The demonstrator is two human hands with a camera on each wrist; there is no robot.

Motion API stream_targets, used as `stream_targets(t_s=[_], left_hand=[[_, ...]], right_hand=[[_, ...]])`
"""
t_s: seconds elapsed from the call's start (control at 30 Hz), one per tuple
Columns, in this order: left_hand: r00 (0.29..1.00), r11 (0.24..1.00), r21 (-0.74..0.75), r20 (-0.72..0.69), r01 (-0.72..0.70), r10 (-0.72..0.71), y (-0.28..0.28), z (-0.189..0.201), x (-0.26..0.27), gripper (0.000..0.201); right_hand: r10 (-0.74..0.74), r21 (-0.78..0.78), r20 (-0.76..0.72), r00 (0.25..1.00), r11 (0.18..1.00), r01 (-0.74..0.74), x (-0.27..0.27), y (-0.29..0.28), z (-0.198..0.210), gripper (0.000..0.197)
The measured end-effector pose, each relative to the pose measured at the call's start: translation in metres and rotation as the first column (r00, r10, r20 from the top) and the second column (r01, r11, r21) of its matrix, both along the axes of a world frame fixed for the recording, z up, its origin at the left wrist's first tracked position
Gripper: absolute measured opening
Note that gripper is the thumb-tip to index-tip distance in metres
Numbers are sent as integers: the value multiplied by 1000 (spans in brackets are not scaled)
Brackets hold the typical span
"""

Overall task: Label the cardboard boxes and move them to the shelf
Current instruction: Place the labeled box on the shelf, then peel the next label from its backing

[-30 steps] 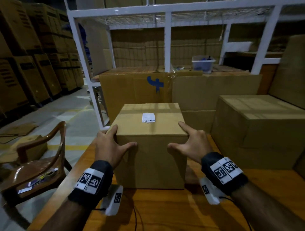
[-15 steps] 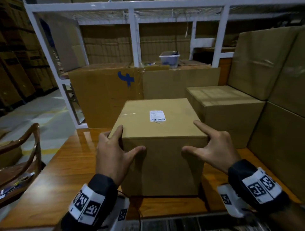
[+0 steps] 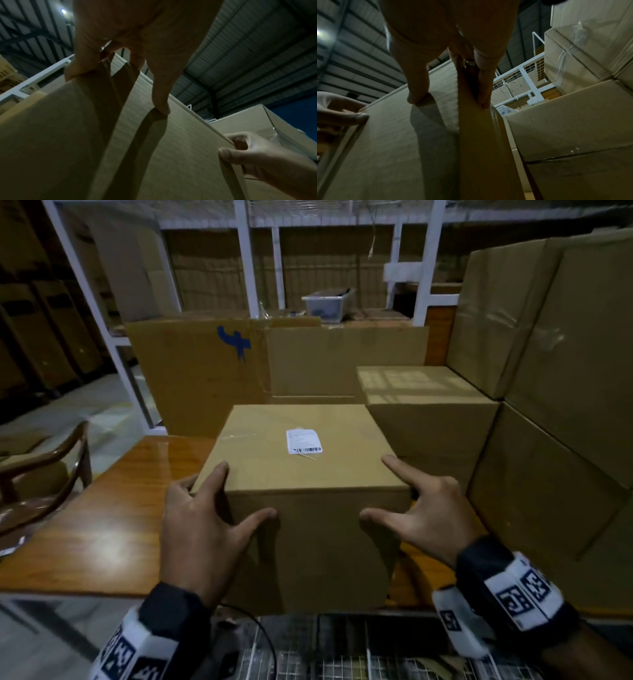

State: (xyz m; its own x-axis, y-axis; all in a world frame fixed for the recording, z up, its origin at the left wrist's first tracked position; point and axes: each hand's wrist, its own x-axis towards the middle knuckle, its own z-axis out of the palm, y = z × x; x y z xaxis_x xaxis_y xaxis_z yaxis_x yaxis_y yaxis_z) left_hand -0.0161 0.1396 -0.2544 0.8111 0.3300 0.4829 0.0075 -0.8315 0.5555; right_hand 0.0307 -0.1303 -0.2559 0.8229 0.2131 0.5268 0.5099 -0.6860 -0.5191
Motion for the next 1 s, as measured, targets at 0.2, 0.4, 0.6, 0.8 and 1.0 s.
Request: stream_targets(t_s=[0.2, 0.4, 0.6, 0.8, 1.0], left_hand=[[1000, 1000, 13, -3, -26, 26, -6, -3, -21, 86], [999, 999, -26, -20, 33, -33, 5, -13, -21, 85], [993, 992, -26, 3, 120, -120, 17, -17, -12, 85], [986, 986, 16, -2, 168, -168, 26, -16, -10, 85], [976, 971, 101, -46, 218, -215, 37, -7, -6, 83]], right_hand=[[75, -19, 45, 996, 997, -74, -7, -10, -9, 88], [57, -1, 39, 998, 998, -57, -13, -7, -18, 91], [8, -22, 28, 1000, 1000, -7, -17, 1, -16, 90], [-11, -45, -14, 1000, 999, 10, -22, 3, -9, 91], [-5, -164, -41, 999, 986, -2, -25, 2, -1, 89]])
